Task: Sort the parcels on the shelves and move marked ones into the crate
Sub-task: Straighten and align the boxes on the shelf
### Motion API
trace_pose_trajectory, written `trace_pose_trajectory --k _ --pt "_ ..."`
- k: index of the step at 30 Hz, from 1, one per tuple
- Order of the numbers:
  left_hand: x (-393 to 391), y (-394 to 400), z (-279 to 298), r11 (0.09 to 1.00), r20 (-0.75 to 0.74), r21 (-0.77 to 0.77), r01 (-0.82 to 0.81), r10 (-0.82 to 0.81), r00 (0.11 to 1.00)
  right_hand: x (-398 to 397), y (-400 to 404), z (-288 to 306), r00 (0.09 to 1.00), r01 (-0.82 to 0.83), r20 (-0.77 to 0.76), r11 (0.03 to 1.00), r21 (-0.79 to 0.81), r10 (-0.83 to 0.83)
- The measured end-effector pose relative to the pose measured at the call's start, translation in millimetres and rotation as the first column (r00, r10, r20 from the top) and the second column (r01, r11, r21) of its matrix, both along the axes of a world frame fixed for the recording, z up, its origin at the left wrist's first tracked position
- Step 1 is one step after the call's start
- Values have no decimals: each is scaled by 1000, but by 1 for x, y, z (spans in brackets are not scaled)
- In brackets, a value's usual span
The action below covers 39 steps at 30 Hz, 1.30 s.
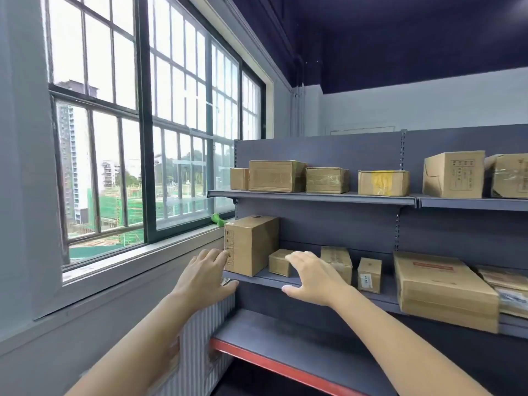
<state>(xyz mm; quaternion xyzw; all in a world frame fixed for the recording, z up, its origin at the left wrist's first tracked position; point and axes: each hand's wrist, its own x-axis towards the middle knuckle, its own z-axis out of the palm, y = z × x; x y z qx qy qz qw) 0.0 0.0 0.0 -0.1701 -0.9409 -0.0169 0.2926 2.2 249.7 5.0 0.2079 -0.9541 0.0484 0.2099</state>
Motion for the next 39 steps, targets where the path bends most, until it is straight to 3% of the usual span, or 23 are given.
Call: trace_pose_trajectory --k 9,16,27,39 --pt "-94 18 40 997 -64 82 -3 9 998 -113 20 32 1000 -17 -16 997 -71 16" --pt "-144 6 23 989 -19 141 -51 54 998 -181 5 21 997 -65 23 992 -112 68" --pt "-240 -75 31 985 -48 162 -61 70 996 -288 -75 35 990 -128 -70 983 -130 119" --pt "-372 -184 42 979 -64 203 -12 26 998 -399 -163 46 996 -34 -86 987 -158 21"
